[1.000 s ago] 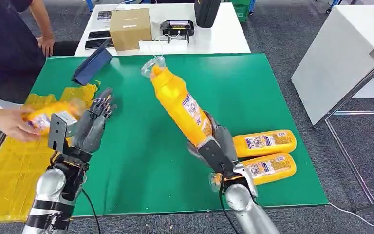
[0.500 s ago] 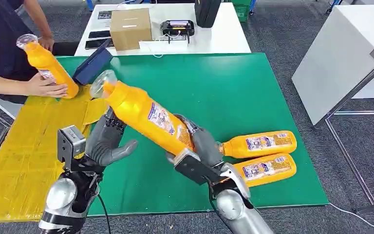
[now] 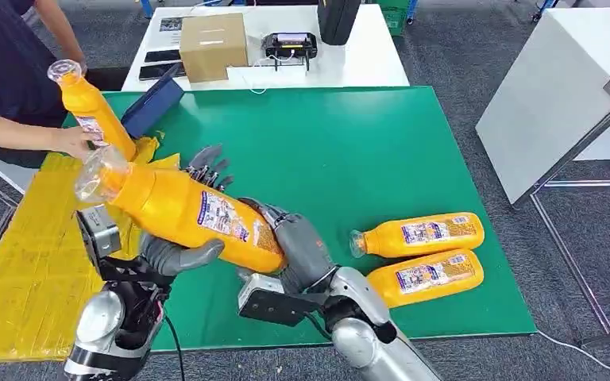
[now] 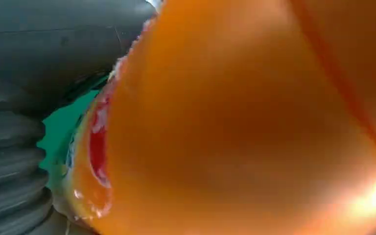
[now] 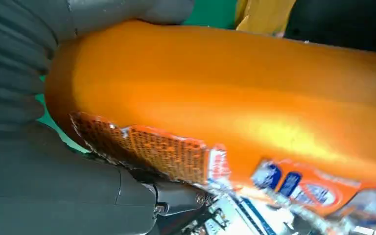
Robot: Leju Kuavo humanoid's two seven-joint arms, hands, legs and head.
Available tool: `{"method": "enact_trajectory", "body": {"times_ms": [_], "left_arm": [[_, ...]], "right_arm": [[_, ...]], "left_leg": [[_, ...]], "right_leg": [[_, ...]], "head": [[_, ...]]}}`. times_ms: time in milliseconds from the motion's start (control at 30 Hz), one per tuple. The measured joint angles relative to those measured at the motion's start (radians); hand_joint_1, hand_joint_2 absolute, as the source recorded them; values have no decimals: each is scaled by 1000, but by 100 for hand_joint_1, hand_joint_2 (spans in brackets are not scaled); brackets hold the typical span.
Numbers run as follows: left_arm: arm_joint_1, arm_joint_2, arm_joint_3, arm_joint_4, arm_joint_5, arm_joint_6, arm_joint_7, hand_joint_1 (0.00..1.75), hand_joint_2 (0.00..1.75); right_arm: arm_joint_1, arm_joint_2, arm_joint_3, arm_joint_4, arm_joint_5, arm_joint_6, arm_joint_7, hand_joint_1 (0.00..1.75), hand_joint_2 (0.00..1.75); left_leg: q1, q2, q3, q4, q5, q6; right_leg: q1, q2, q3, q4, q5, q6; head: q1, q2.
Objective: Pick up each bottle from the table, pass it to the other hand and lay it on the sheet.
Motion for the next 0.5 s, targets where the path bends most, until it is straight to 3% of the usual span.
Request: {"method": "enact_trajectory", "body": {"times_ms": [433, 500], "left_arm": [[7, 0, -1, -9, -85, 25, -57, 175, 175], [9, 0, -1, -15, -110, 35, -59, 175, 175]], "right_arm": [[-22, -21, 30, 3, -3, 0, 3, 175, 175], [-17, -22, 30, 3, -3, 0, 6, 141, 175]], "left_leg": [[0, 0, 0, 0, 0, 0], [0, 0, 0, 0, 0, 0]], "right_leg": [[0, 0, 0, 0, 0, 0], [0, 0, -1, 0, 0, 0]], "head": [[0, 0], [0, 0]]}}
